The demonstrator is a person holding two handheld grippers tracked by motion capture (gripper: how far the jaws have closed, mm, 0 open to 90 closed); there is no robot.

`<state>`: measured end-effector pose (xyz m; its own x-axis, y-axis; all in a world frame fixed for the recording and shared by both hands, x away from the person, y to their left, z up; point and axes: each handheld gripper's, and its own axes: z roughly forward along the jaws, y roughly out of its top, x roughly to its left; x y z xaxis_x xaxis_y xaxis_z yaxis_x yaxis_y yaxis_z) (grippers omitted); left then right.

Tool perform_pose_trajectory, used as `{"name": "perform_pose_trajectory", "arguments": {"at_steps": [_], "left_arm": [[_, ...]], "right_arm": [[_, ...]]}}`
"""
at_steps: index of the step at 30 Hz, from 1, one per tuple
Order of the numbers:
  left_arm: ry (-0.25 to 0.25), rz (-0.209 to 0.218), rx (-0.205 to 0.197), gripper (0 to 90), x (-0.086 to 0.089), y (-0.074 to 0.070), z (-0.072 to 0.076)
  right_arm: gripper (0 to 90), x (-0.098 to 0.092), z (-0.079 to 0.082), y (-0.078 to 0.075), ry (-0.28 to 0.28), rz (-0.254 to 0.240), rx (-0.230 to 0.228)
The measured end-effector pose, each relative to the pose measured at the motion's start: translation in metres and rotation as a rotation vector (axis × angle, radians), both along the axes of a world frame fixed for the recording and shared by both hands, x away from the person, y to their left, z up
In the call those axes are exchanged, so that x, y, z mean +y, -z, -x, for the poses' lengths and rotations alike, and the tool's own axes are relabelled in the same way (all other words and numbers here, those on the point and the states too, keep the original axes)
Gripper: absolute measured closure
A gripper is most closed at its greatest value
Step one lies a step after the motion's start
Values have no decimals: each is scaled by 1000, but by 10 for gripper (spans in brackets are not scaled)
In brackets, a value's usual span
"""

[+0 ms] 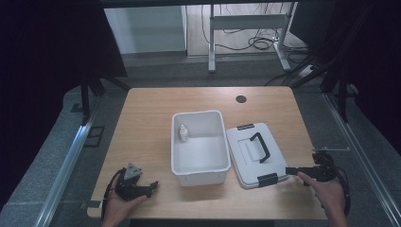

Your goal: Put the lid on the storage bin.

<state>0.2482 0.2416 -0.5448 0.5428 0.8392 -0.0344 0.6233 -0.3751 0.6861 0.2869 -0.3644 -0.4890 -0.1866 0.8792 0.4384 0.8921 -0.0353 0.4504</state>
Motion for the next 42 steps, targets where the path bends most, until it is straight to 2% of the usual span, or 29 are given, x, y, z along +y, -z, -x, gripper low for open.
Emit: {"name": "perform_pose_trajectory", "arguments": {"at_steps": [10, 18, 31, 42], "left_arm": [[0, 1, 1, 125, 0, 0, -1], [-4, 0, 1, 126, 0, 0, -1], [-4, 0, 1, 126, 0, 0, -1], [-5, -1, 1, 127, 0, 0, 0]], "right_arm": [[291, 4, -2, 0, -15, 3, 12], [290, 1, -4, 3, -6, 7, 46], [290, 4, -4, -2, -14, 4, 25], [290, 4, -3, -12, -20, -21, 6]]}}
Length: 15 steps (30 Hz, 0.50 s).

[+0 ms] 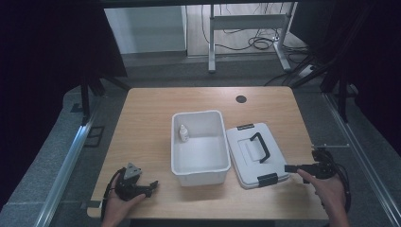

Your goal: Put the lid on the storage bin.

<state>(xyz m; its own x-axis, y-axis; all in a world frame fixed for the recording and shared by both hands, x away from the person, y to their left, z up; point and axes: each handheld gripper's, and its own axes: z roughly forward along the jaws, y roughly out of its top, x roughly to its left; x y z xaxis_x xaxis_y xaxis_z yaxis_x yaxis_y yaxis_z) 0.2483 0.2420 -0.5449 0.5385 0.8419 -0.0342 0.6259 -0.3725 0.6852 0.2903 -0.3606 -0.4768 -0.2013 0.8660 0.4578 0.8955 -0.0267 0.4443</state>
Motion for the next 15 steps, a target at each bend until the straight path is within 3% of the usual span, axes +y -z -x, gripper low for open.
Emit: {"name": "perform_pose_trajectory", "arguments": {"at_steps": [15], "left_arm": [[-2, 0, 0, 127, 0, 0, 1]], "right_arm": [[291, 10, -4, -12, -21, 11, -10]]}}
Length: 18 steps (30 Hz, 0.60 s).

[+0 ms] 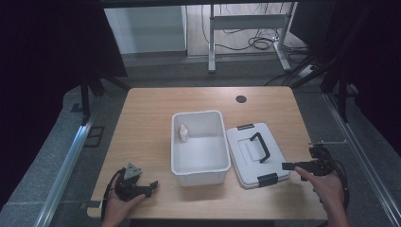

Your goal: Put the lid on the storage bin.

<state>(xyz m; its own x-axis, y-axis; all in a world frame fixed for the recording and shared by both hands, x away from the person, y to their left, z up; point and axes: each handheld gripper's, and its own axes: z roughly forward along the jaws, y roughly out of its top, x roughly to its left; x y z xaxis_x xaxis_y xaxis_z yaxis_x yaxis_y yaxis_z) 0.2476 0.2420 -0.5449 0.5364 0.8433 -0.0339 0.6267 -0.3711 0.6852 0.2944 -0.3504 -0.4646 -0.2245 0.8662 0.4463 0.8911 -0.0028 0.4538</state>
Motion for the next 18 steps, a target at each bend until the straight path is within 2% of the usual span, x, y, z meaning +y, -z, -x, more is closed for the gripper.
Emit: {"name": "perform_pose_trajectory", "arguments": {"at_steps": [2, 9, 11, 18], "left_arm": [[0, 1, 0, 127, 0, 0, 0], [-9, 0, 0, 127, -1, 0, 0], [-9, 0, 0, 127, -1, 0, 0], [-10, 2, 0, 128, -1, 0, 1]], "right_arm": [[306, 3, -1, -4, -1, -2, -13], [321, 14, -5, -9, -28, -18, -3], [327, 22, -8, -14, -43, -1, 8], [337, 34, -17, -34, -67, 20, 3]]}}
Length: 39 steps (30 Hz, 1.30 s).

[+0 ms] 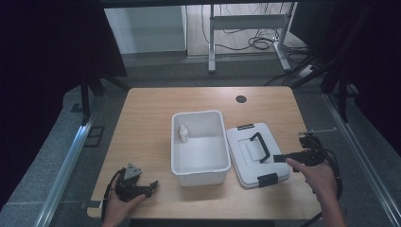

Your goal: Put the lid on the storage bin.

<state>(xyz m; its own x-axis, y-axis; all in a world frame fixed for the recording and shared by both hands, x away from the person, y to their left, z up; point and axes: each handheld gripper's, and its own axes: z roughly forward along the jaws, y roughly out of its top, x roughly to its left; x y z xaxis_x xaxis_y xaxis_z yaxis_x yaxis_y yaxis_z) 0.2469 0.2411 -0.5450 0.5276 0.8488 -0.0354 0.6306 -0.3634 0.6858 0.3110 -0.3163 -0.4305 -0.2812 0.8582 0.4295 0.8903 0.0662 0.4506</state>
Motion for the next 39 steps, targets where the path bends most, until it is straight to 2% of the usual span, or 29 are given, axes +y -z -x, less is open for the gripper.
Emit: {"name": "perform_pose_trajectory", "arguments": {"at_steps": [2, 6, 21, 30, 39], "left_arm": [[-1, 0, 0, 129, 0, 0, 0], [0, -1, 0, 129, 0, 0, 1], [0, -1, 0, 129, 0, 0, 2], [1, -1, 0, 129, 0, 0, 2], [1, -1, 0, 129, 0, 0, 2]], "right_arm": [[340, 6, -6, -8, -12, 7, 3], [341, 13, -13, -12, -26, 15, 15], [363, 24, -27, -15, -38, 3, 63], [382, 36, -44, -9, -64, 28, 115], [439, 37, -63, 2, -52, 39, 155]]}}
